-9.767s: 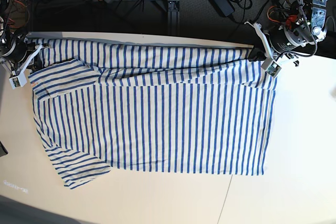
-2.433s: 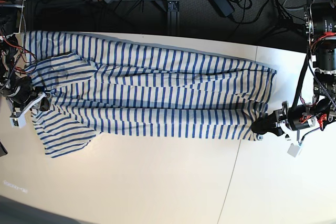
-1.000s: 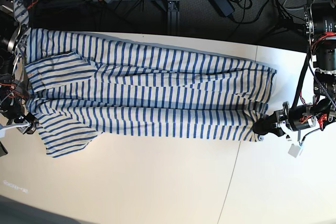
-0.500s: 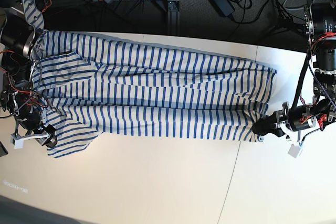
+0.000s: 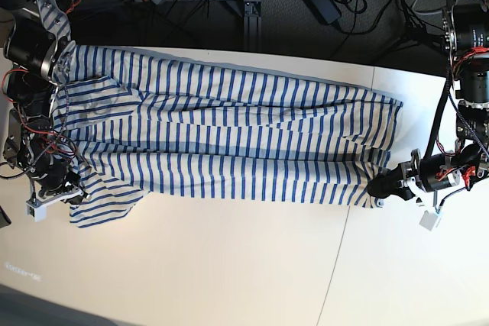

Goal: Fold the T-shirt properly
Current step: 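Flatten the folded shirt and open both grippers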

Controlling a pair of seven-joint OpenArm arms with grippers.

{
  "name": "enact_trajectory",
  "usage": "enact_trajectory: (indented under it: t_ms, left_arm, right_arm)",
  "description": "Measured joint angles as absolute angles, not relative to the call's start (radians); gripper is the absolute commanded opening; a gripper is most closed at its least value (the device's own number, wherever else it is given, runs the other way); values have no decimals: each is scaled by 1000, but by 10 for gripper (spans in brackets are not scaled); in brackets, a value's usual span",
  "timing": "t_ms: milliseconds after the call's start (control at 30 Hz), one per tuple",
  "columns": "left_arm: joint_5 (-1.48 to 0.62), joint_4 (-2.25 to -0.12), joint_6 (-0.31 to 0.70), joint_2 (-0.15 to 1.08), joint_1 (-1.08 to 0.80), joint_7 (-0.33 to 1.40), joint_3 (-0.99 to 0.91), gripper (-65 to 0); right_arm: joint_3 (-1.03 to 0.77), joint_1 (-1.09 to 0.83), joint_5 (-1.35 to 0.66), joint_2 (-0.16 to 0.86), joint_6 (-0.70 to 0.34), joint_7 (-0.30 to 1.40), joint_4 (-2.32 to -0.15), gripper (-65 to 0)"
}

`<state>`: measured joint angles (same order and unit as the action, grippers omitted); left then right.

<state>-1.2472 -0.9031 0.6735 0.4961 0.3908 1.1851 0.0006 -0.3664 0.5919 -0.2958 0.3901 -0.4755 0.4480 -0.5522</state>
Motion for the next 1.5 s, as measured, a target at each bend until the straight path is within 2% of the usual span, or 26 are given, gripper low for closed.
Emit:
enact_trajectory:
  t_ms: [167, 500, 933, 1167, 1500]
  left_arm:
    - [-1341, -1005, 674, 511, 374, 1258, 1, -650]
    - [-1341, -1302, 674, 578, 220, 1258, 3, -650]
    - [-1342, -1354, 674, 624, 130, 1277, 3, -650]
    - [-1360, -1354, 674, 677, 118, 1279, 4, -650]
    - [-1360, -1354, 674, 676, 94, 1279, 4, -636]
  right_arm:
    - [-363, 567, -450, 403, -476, 585, -694, -650]
    - [-361, 358, -711, 530, -480, 679, -956, -650]
    - [-368, -5, -736, 623, -490, 691, -1370, -650]
    - [-385, -120, -741, 623, -491, 698, -1490, -650]
    - [-424, -258, -749, 624, -490, 698, -1575, -650]
